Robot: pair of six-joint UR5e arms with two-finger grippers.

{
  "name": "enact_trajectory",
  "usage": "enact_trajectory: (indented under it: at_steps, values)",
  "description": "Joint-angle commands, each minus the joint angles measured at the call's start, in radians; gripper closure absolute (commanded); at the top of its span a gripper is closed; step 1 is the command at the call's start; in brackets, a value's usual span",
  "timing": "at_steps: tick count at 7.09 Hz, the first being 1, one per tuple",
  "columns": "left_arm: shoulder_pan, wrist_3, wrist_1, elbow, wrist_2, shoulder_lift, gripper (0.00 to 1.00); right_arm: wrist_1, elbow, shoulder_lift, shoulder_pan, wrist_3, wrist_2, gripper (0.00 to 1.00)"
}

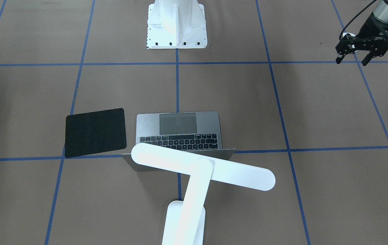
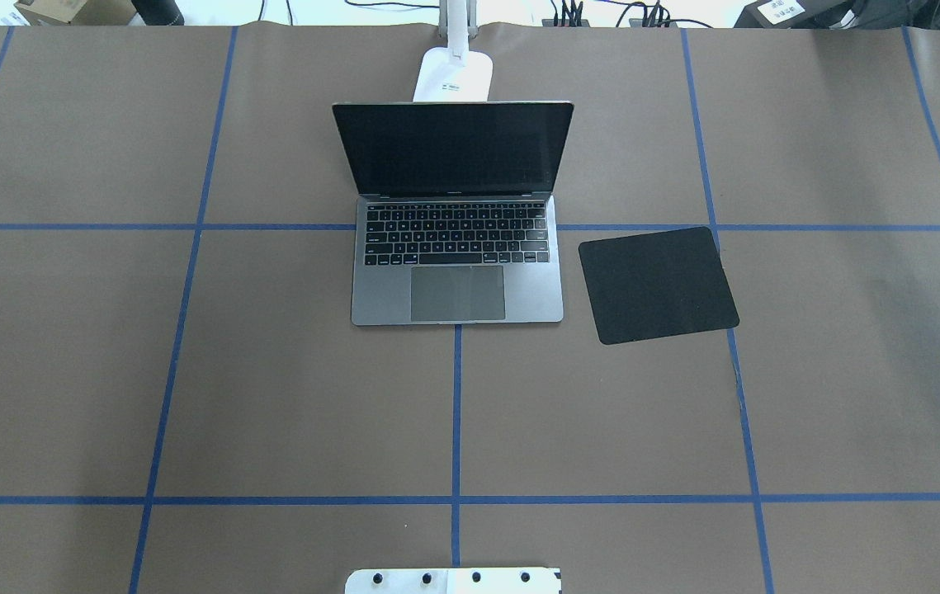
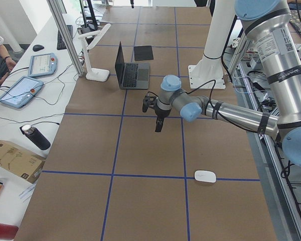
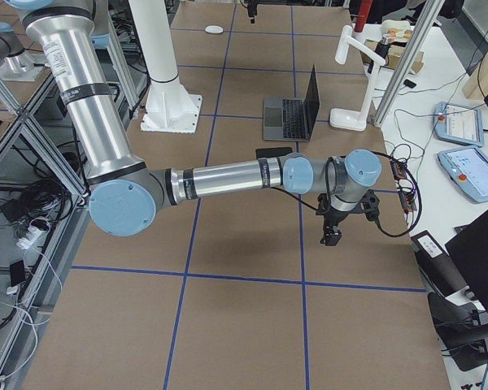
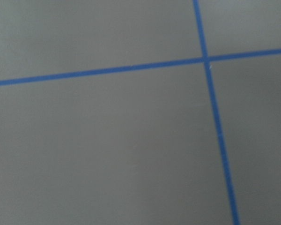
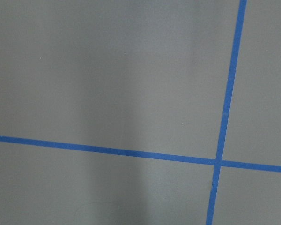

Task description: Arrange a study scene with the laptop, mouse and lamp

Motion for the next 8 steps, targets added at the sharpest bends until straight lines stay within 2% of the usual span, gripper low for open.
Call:
enact_trajectory:
  at_steps: [1, 2, 3, 4, 6, 8]
  values:
    - [-0.061, -0.003, -0.257, 0.122, -0.071, 0.187, 0.0, 0.021, 0.029, -0.011, -0.003, 0.022, -0.003, 0.03]
    - [-0.061, -0.029, -0.356, 0.193, -0.07, 0.233, 0.0, 0.021, 0.032, -0.011, -0.005, 0.022, -0.001, 0.03]
    - [-0.061, -0.078, -0.497, 0.301, -0.07, 0.236, 0.0, 0.021, 0.038, -0.011, -0.025, 0.033, 0.001, 0.03]
    - [-0.052, -0.098, -0.55, 0.366, -0.07, 0.235, 0.0, 0.021, 0.062, -0.011, -0.055, 0.089, -0.001, 0.03]
    - [-0.019, -0.092, -0.551, 0.406, -0.081, 0.235, 0.0, 0.021, 0.078, -0.017, -0.066, 0.109, -0.001, 0.03]
    - [0.05, -0.11, -0.548, 0.411, -0.142, 0.232, 0.0, 0.021, 0.075, -0.023, -0.082, 0.109, -0.003, 0.03]
